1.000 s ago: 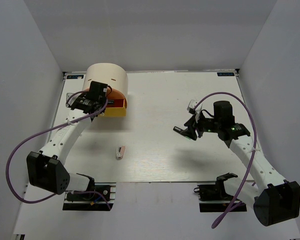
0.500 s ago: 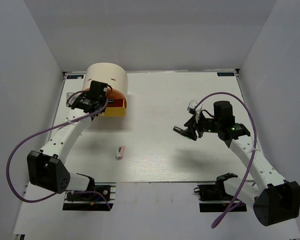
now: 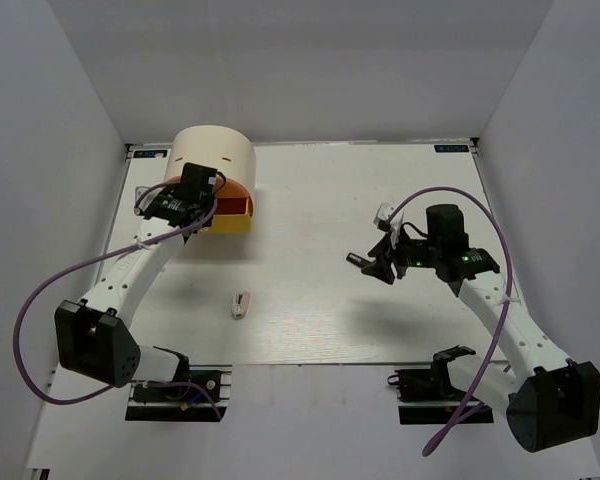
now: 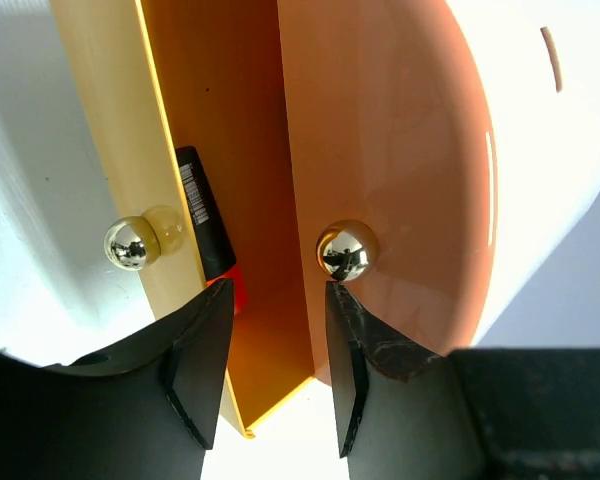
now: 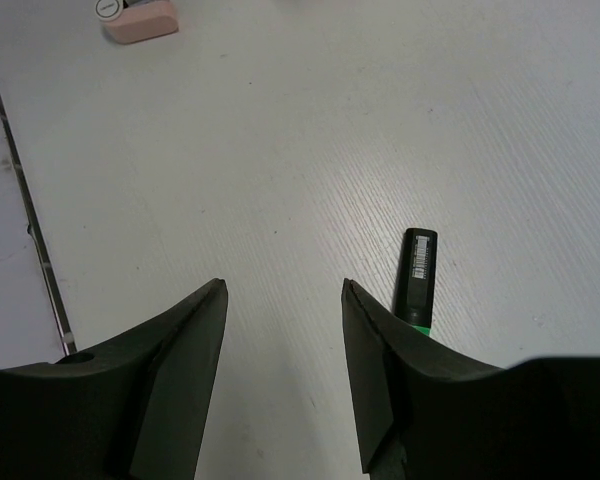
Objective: Sort the stationery into containers
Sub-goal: Place the pen in the storage box, then pick up the pen from the center of the board.
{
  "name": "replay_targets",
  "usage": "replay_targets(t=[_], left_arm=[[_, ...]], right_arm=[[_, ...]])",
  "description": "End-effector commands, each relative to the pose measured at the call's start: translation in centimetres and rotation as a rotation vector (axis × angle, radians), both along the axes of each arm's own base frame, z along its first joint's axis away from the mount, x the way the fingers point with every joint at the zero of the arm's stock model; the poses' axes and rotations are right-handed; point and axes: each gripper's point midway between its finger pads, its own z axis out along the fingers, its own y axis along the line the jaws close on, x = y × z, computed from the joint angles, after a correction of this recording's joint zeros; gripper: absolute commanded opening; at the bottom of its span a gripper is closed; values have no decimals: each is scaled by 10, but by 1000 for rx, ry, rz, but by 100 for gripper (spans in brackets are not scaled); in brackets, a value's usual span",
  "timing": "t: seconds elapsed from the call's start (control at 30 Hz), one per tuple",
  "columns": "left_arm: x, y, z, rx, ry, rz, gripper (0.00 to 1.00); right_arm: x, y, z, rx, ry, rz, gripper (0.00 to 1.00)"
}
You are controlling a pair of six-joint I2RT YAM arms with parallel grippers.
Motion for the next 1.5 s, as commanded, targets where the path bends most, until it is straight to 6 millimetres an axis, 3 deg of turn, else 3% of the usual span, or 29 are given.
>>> replay_targets(t=[0.0,0.2,0.43,0.53,0.63,0.7,0.73,0.8,0.83,0.87,0.9,0.93,0.97,1.03,1.07,1.1,1.13,1.27,1.33,1.43,1.47], left_arm=[[-1,1,11,-5,-43,14,52],[-18,-9,19,-3,-50,-109,48],[-53,-14,16,70,-53,-311,45],[-64,-20,34,118,-141,-427,45],[-72,-22,59,211,-259,-544,54],[-75,-24,63,269,-305,-605,65],[-79,-28,80,323,-387,-663,71],[-85,-31,75,376,-422,-724,95],[-89,-37,74,414,-443,-785,100],[-93,-40,90,456,-527,-815,100],[-95,-45,85,496,-542,-868,100],[-98,-53,86,571,-567,-957,100],[-99,-56,83,610,-564,-1006,100],[-98,-59,75,692,-514,-1101,100],[-99,-58,69,713,-454,-1138,100],[-94,-58,55,724,-388,-1176,100],[-94,-57,47,768,-356,-1223,100],[-100,-51,23,844,-303,-1284,99],[-104,-53,27,877,-351,-1296,97],[-112,-47,50,929,-422,-1249,93],[-115,-46,44,928,-420,-1250,93]], right_arm=[[-1,1,3,17,-11,17,55],[3,1,0,8,-18,7,55],[14,-2,-8,-25,-13,-21,55],[24,-6,-12,-54,-52,-56,55],[31,-7,-19,-72,-67,-64,58],[37,-9,-24,-99,-80,-71,66],[43,-10,-33,-125,-76,-68,69],[51,-14,-46,-168,-45,-91,72],[59,-12,-40,-174,-54,-94,75],[66,-14,-48,-205,-28,-115,78],[70,-16,-60,-242,-1,-130,83],[75,-14,-59,-250,2,-139,84],[84,-22,-76,-301,31,-188,84],[96,-17,-72,-313,17,-207,88],[98,-17,-85,-338,53,-210,88],[112,-17,-77,-356,23,-242,88],[112,-14,-80,-369,31,-238,88],[121,-9,-103,-455,88,-248,83],[126,-9,-117,-494,113,-251,79],[124,-2,-129,-535,140,-226,71],[123,-1,-130,-543,144,-219,68]])
